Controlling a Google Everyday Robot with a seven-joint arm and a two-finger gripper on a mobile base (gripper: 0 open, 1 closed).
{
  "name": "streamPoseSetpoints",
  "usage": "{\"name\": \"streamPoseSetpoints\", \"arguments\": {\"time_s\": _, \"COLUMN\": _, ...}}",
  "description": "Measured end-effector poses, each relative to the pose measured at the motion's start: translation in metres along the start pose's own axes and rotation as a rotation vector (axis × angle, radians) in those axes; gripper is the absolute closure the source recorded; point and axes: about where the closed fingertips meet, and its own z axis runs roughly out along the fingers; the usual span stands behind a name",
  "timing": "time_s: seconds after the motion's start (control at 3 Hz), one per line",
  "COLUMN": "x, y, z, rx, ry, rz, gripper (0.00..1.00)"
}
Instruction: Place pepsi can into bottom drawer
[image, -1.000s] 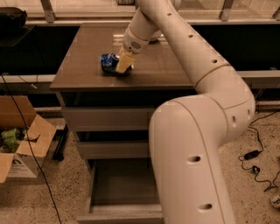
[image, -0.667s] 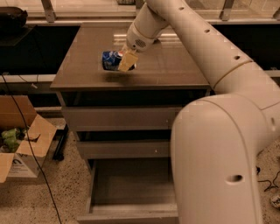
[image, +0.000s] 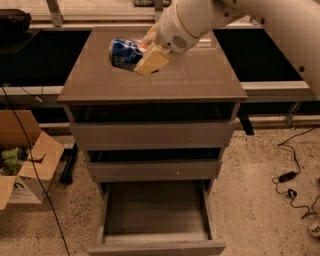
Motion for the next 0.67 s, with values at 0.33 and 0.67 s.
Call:
{"name": "streamPoseSetpoints", "arguments": {"time_s": 0.33, "x": -0.018, "y": 0.064, "z": -0.026, "rx": -0.005, "ry": -0.066, "rz": 0.01, "gripper": 1.0}}
{"name": "streamPoseSetpoints", "arguments": {"time_s": 0.67, "x": 0.036, "y": 0.123, "z": -0.011, "rx": -0.071, "ry": 0.017, "rz": 0.086, "gripper": 1.0}}
